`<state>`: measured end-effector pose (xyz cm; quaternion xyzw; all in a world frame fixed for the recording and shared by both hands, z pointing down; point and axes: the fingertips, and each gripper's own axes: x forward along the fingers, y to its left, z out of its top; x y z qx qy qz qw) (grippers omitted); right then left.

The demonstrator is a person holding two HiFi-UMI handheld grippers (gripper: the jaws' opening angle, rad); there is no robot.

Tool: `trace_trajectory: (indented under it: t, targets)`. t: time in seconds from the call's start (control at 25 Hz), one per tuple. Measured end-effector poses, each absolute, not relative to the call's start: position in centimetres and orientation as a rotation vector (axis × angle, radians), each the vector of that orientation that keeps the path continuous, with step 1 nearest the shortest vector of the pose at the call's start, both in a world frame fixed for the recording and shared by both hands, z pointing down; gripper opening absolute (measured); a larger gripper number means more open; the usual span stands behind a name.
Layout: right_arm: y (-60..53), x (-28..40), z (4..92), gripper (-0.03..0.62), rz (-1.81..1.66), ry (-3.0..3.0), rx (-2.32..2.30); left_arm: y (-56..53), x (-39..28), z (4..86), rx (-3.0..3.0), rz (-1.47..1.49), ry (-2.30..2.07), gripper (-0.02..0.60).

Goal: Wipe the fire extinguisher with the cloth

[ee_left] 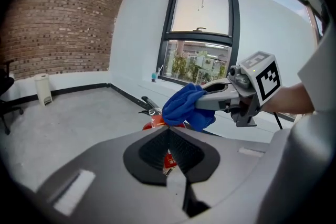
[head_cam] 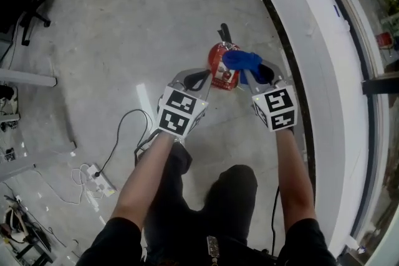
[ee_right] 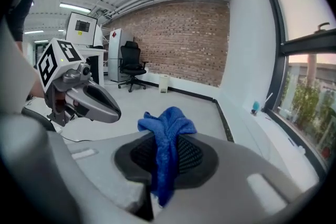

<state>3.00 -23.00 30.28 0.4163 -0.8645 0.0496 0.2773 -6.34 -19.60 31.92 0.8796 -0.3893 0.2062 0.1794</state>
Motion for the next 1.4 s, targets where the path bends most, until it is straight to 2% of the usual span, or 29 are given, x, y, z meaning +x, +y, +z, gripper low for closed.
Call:
trace_trajectory:
  t: [0.36,0.68,1.04,1.4]
  targets:
    - [-25.8,1.5,32.5,0.054,-0.131,-2.311,1.142,-19.7,-6.4,37.5,2.516,0.525,-1.211,0.005]
    - [-25.0,-0.3,33.8,0.054,-0.29,-2.305,1.064,-20.2,-7.6,37.3,2.538,0.56,-1.273,0.005]
    - [-20.2,-1.9,35.9,0.054,-0.244,-2.404,0.933,-20.1,-7.7,36.5,2.575,0.64,-1.306,0.005]
    - [-15.6,-3.4,43.1,0.054,-0.137,-2.371,0.768,-19.0,-6.3,38.4,2.566,0.723,-1.253,0.005]
